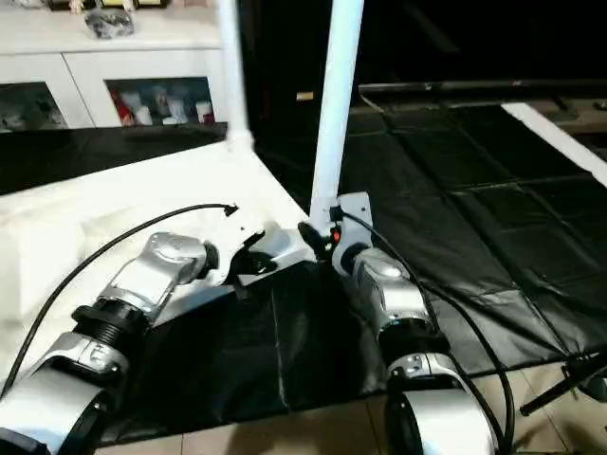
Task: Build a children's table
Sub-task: Rotate leg to tighten
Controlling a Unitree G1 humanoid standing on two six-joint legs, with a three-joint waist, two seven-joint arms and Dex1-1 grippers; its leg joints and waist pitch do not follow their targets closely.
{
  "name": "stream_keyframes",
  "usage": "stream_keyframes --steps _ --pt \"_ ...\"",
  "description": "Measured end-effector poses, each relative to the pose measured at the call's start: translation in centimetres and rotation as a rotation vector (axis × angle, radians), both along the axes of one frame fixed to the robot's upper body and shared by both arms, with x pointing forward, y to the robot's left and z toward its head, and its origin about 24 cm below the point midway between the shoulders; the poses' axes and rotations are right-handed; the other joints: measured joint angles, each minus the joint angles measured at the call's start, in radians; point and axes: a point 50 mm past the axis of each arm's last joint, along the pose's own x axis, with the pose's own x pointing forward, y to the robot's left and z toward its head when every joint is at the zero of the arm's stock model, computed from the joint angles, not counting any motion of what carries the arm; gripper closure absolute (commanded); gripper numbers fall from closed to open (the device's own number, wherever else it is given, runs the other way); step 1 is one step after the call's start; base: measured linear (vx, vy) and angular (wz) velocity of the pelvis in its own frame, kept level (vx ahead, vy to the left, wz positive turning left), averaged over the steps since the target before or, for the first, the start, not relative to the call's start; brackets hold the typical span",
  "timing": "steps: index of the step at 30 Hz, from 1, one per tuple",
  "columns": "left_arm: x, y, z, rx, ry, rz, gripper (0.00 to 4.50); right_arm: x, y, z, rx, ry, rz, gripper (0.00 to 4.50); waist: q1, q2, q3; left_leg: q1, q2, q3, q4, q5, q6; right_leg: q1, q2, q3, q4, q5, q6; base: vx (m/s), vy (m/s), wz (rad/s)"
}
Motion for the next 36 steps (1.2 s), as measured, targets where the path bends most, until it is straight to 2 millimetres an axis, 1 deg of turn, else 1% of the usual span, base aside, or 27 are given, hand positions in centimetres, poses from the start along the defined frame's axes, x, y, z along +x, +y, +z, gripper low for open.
stream_keyframes --steps 1,2,3,6,8,10,12,14,16,18,21,23,25,27,29,32,34,35,36 --pt "0.0 0.0 0.0 0.0 0.0 0.001 4.5 0.0 0.0 0.0 0.0 0.0 0.0 1.2 0.0 0.0 0.0 0.0 0.0 0.0 0.0 0.0 0.0 0.0 0.0 0.0 0.0 0.0 0.0 0.0 0.0 0.0" --pt "0.0 0.0 0.0 0.002 -0.003 0.006 4.5 0.0 0.2 0.0 0.005 -0.002 0.002 0.99 -0.001 0.0 0.0 0.0 0.0 0.0 0.0 0.0 0.001 0.0 0.0 0.0 0.0 0.0 0.0 0.0 0.0 0.0" --pt "0.0 0.0 0.0 0.005 -0.005 0.01 4.5 0.0 0.3 0.0 0.011 -0.004 0.001 0.99 -0.002 0.0 0.0 0.0 0.0 0.0 0.0 0.0 0.0 0.0 0.0 0.0 0.0 0.0 -0.001 0.0 0.0 0.0" --pt "0.0 0.1 0.1 0.013 -0.013 0.013 4.5 -0.2 0.2 -0.2 0.01 -0.021 0.005 0.64 -0.002 0.001 0.0 0.0 0.0 0.0 0.0 0.0 -0.001 0.0 0.0 0.0 0.0 -0.002 0.003 0.0 0.0 0.0" --pt "0.0 0.3 0.1 0.02 -0.018 -0.006 4.5 -0.5 0.0 -0.4 -0.003 -0.045 0.037 0.43 -0.003 0.001 0.001 0.0 0.0 0.0 0.0 0.0 -0.001 0.0 0.0 0.0 0.0 -0.002 0.004 0.0 0.0 0.0" --pt "0.0 0.5 0.2 0.022 -0.031 -0.037 4.5 -0.9 -0.5 -0.4 -0.025 -0.071 0.092 0.35 -0.003 0.001 0.001 0.0 0.0 0.0 -0.001 0.0 -0.001 -0.001 0.0 0.0 -0.001 -0.002 0.003 0.0 0.0 0.0" --pt "0.0 1.1 0.2 0.023 -0.038 -0.065 4.5 -1.3 -1.3 -0.5 -0.05 -0.091 0.15 0.09 -0.003 0.001 0.001 -0.001 0.0 0.0 -0.001 0.0 0.0 -0.001 0.0 0.0 -0.001 0.0 0.0 0.0 0.0 0.0" --pt "-0.1 1.9 0.3 0.025 -0.048 -0.128 4.5 -1.8 -3.0 -0.5 -0.076 -0.102 0.253 0.03 0.0 0.001 0.002 -0.003 0.0 0.0 -0.001 0.0 0.0 -0.003 0.0 -0.001 -0.001 0.0 0.0 0.0 0.0 0.0" --pt "-0.2 2.7 0.4 0.037 -0.058 -0.171 4.5 -2.3 -3.8 -0.7 -0.075 -0.094 0.32 0.03 0.004 0.003 0.004 -0.004 0.0 0.0 -0.001 0.002 0.004 -0.003 0.0 -0.001 0.0 0.0 0.0 0.0 0.0 0.0" --pt "-0.4 3.4 0.7 0.053 -0.064 -0.228 4.5 -2.5 -4.7 -0.3 -0.076 -0.095 0.384 0.03 0.012 0.005 0.007 -0.006 0.0 0.0 0.0 0.003 0.005 -0.005 0.0 -0.001 0.0 0.0 -0.001 0.0 0.0 0.0" --pt "-0.9 4.2 0.8 0.062 -0.038 -0.335 4.5 -2.8 -6.0 1.5 -0.084 -0.131 0.543 0.03 0.029 0.005 0.008 -0.005 0.001 0.0 0.001 0.003 0.006 -0.006 0.0 -0.001 0.0 0.0 -0.001 0.0 0.0 0.0" --pt "-1.1 4.4 0.8 0.063 -0.027 -0.39 4.5 -3.3 -6.5 2.2 -0.109 -0.112 0.674 0.03 0.039 0.005 0.008 -0.006 0.001 0.0 0.002 0.002 0.008 -0.006 0.0 -0.001 0.0 0.0 -0.001 0.0 0.0 0.0" --pt "-1.4 4.6 0.9 0.065 -0.014 -0.438 4.5 -3.7 -6.6 2.2 -0.131 -0.08 0.766 0.03 0.046 0.005 0.008 -0.005 0.001 0.0 0.003 0.002 0.008 -0.006 0.0 -0.001 0.0 0.0 -0.001 0.0 0.0 0.0" --pt "-1.6 4.7 0.9 0.072 -0.006 -0.477 4.5 -3.9 -6.2 2.0 -0.135 -0.061 0.825 0.03 0.05 0.005 0.008 -0.004 0.001 0.0 0.003 0.002 0.008 -0.006 0.0 -0.001 0.0 0.0 -0.001 0.0 0.0 0.0" --pt "-1.7 4.8 0.9 0.077 -0.002 -0.508 4.5 -3.9 -5.9 2.1 -0.139 -0.053 0.867 0.03 0.051 0.005 0.008 -0.004 0.001 0.0 0.004 0.002 0.007 -0.006 0.0 -0.001 0.001 0.0 -0.001 0.0 0.0 0.0" --pt "-1.8 5.0 0.9 0.098 0.01 -0.56 4.5 -3.3 -5.2 2.9 -0.164 -0.043 0.949 0.03 0.05 0.005 0.008 -0.003 0.001 0.0 0.004 0.002 0.007 -0.005 0.0 -0.001 0.001 0.001 -0.002 0.0 0.0 0.0" --pt "-1.9 4.9 0.9 0.103 0.012 -0.582 4.5 -3.2 -4.9 3.2 -0.164 -0.048 0.967 0.03 0.055 0.005 0.008 -0.003 0.001 0.0 0.004 0.002 0.007 -0.004 0.0 -0.001 0.001 0.0 -0.001 0.0 0.0 0.0" --pt "-2.0 4.9 0.9 0.104 0.013 -0.596 4.5 -3.2 -4.7 3.1 -0.159 -0.044 0.974 0.19 0.057 0.005 0.008 -0.003 0.001 0.0 0.004 0.002 0.007 -0.004 0.0 -0.001 0.001 0.0 -0.001 0.0 0.0 0.0" --pt "-2.0 4.9 0.9 0.107 0.015 -0.606 4.5 -3.2 -4.6 2.9 -0.157 -0.038 0.98 0.19 0.058 0.005 0.008 -0.003 0.001 0.0 0.004 0.001 0.007 -0.004 0.0 0.0 0.0 0.0 -0.001 0.0 0.0 0.0"
